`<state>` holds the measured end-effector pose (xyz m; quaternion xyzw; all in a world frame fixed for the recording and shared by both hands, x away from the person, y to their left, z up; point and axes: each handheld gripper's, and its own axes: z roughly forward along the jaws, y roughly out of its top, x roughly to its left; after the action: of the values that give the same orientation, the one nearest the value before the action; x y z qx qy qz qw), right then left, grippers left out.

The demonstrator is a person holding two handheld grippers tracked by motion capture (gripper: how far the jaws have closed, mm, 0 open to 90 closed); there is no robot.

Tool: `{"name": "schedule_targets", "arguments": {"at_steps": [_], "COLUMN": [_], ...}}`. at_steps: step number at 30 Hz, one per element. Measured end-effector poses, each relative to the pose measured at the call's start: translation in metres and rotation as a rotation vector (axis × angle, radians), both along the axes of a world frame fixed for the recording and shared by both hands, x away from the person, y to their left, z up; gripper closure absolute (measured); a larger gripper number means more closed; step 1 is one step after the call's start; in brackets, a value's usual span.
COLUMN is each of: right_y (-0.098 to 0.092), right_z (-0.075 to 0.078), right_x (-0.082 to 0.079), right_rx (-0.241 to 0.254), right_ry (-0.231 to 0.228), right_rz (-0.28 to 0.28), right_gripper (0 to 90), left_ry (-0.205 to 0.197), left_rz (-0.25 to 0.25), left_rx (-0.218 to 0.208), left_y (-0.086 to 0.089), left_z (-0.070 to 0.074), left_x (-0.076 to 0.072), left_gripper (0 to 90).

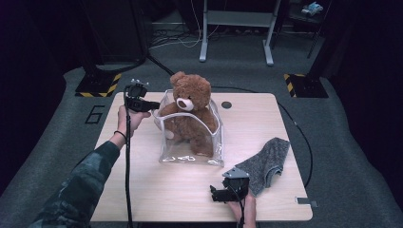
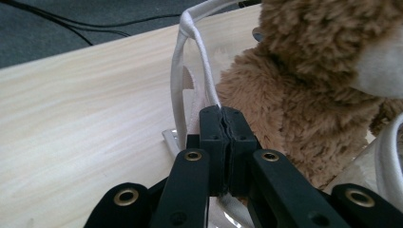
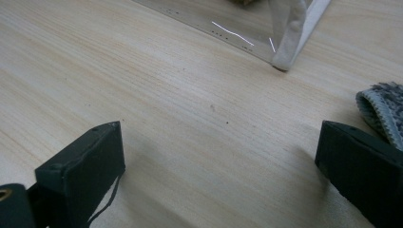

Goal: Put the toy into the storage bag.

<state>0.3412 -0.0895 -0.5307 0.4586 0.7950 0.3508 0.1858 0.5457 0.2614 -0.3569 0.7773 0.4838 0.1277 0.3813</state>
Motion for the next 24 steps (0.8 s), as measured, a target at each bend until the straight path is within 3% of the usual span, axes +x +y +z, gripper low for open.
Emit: {"name": "schedule_targets", "arguments": {"at_steps": [5, 10, 13, 17, 24], "right_y": [0.000, 0.000, 0.000, 0.000, 0.000], "right_z": [0.000, 0.000, 0.000, 0.000, 0.000], "right_x": [0.000, 0.000, 0.000, 0.000, 0.000], "right_rx": [-0.003, -0.005, -0.006, -0.006, -0.006], "right_ry": [0.003, -0.001, -0.001, 0.000, -0.001], "right_rz": [0.004, 0.002, 0.002, 0.002, 0.002], "right_gripper": [1.7, 1.7, 1.7, 1.7, 1.7], "left_ry": [0.008, -0.009, -0.029, -0.036, -0.067], "left_rz": [0.003, 0.034, 0.058, 0.073, 0.096], "left_rx": [0.011, -0.031, -0.018, -0.038, -0.035], "left_y": [0.008, 0.017, 0.020, 0.030, 0.046], "left_z": [-0.006, -0.007, -0.004, -0.004, -0.008], "left_x": [-0.001, -0.006, -0.011, -0.020, -0.039], "left_gripper": [85.8, 60.6, 42.8, 31.3, 22.4]}}
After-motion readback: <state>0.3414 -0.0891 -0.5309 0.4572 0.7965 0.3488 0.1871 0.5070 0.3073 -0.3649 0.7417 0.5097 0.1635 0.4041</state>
